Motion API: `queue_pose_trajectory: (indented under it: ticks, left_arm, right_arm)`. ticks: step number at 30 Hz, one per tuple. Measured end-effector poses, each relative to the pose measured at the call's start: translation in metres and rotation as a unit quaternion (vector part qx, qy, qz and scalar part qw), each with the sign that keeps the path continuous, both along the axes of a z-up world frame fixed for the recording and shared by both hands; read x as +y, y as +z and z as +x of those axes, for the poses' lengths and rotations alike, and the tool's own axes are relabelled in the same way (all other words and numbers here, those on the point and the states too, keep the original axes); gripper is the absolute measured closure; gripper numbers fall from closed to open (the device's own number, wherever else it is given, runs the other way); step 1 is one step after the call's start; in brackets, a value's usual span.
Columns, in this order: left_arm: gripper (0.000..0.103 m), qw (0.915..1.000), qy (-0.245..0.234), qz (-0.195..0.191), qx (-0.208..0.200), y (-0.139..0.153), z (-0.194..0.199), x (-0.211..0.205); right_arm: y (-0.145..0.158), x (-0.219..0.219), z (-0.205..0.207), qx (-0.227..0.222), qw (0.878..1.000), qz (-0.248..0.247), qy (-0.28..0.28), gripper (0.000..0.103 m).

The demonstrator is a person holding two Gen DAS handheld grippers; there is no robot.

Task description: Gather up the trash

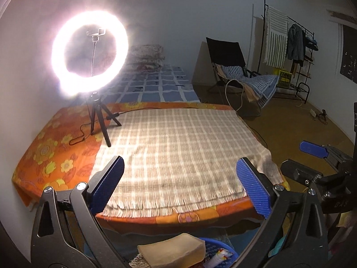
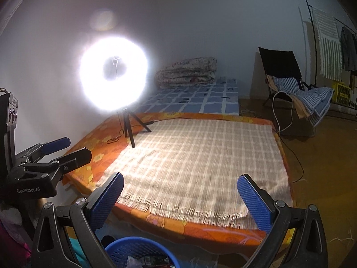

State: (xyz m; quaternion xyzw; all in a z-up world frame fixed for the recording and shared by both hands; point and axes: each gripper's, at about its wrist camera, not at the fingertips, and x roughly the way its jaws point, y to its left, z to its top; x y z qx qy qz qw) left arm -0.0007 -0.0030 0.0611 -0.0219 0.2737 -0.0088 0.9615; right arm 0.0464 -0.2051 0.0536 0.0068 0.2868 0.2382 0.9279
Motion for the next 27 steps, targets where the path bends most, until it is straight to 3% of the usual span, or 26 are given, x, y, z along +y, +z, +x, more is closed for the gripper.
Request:
queue_pose_trajectory:
  ticks: [12, 27]
  left_arm:
    - [0.001, 0.9994, -0.001, -0.025, 0.025, -0.014, 0.028, 0.003]
    - [0.001, 0.9993, 0.003, -0.028, 0.026, -0.017, 0.022, -0.001]
  right_arm:
    - [-0.009, 0.0, 0.022, 0.024, 1.0, 0.009, -0.011, 0.0]
    - [-0.017, 0.004, 0.024, 0.03, 0.999, -0.003, -0.012, 0.0]
